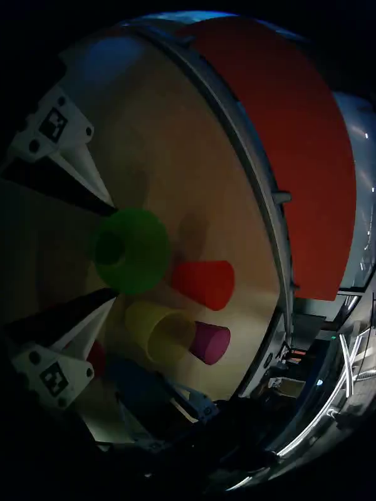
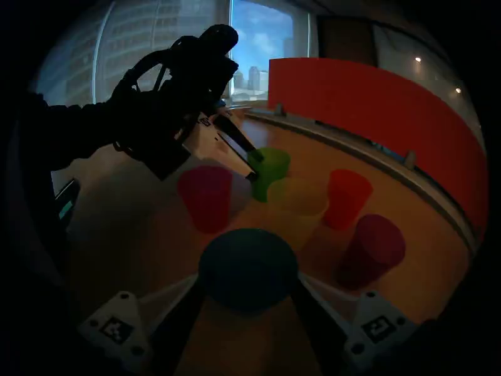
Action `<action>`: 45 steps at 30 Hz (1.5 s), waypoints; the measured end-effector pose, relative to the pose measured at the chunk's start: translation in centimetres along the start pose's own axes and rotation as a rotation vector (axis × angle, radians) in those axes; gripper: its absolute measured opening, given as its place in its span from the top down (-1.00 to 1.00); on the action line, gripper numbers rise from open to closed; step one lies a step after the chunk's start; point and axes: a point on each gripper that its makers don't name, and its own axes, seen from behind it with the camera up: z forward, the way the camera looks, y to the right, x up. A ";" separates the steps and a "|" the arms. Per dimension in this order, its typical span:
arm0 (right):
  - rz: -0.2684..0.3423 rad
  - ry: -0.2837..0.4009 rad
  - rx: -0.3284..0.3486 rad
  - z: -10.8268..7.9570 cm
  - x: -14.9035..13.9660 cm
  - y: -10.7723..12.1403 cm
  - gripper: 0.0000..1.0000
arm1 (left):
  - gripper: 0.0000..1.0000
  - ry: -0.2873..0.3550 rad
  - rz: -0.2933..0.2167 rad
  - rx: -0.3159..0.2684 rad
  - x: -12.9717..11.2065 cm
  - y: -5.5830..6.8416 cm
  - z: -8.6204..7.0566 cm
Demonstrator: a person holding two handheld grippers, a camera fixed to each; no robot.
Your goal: Pour water
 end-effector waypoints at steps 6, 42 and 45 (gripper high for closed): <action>0.002 0.000 0.005 0.1 0.0 0.0 -0.79 | -0.69 0.001 -0.010 -0.008 0.3 -0.1 0.9; 0.054 0.076 -0.020 -1.7 2.7 -0.3 -0.77 | -0.65 0.166 -0.023 0.023 3.8 0.2 -3.9; 0.055 0.095 -0.029 -2.7 3.7 -0.3 -0.77 | -0.65 0.205 -0.019 0.027 4.6 0.7 -5.4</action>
